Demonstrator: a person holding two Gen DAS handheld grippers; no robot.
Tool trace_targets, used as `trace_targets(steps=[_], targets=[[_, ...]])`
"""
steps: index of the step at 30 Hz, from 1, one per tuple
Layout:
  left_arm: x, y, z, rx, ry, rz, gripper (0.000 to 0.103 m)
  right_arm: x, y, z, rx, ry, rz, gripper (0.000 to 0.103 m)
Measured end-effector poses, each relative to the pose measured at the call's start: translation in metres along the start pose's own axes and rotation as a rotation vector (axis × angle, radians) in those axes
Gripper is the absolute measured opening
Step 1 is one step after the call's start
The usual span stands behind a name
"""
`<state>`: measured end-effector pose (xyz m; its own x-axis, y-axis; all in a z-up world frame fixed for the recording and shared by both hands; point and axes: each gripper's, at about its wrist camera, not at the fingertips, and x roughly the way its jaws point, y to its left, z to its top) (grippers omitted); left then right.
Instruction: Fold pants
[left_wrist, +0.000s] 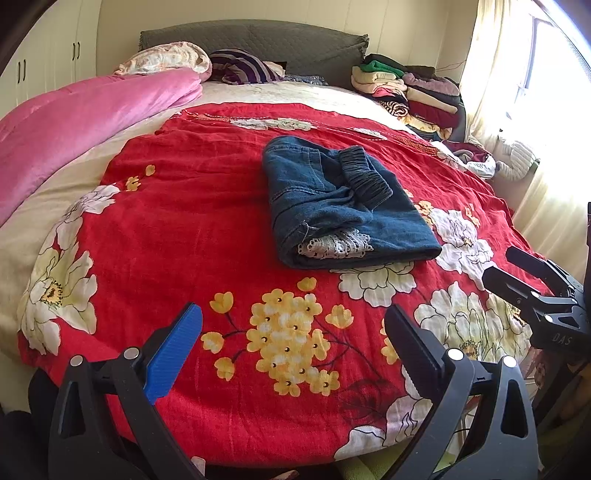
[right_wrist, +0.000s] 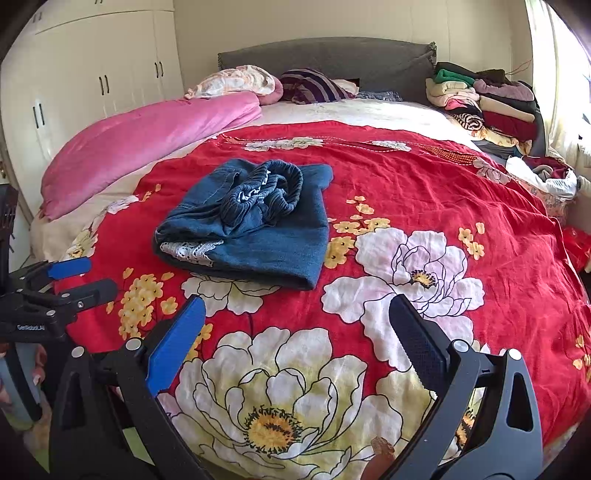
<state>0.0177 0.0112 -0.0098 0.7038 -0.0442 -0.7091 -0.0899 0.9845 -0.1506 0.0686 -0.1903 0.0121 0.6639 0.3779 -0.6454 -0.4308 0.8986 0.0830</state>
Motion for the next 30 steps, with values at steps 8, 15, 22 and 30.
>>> trace_targets(steps=[8, 15, 22, 30], targets=[[-0.0006, 0.0008, -0.0003, -0.003, -0.003, 0.001, 0.099, -0.0007, -0.0005, -0.0001, 0.000, 0.000, -0.002, 0.094], [-0.0012, 0.0008, 0.0000, -0.003, -0.002, 0.002, 0.099, -0.0019, -0.0014, 0.0000, 0.000, -0.003, -0.004, 0.094], [-0.0029, 0.0003, 0.0008, -0.010, 0.001, 0.001, 0.099, -0.0021, -0.0017, 0.0001, -0.001, -0.003, -0.005, 0.094], [-0.0034, -0.0012, 0.0005, -0.007, 0.007, 0.010, 0.099, -0.0016, -0.0018, -0.0001, 0.000, -0.002, -0.005, 0.094]])
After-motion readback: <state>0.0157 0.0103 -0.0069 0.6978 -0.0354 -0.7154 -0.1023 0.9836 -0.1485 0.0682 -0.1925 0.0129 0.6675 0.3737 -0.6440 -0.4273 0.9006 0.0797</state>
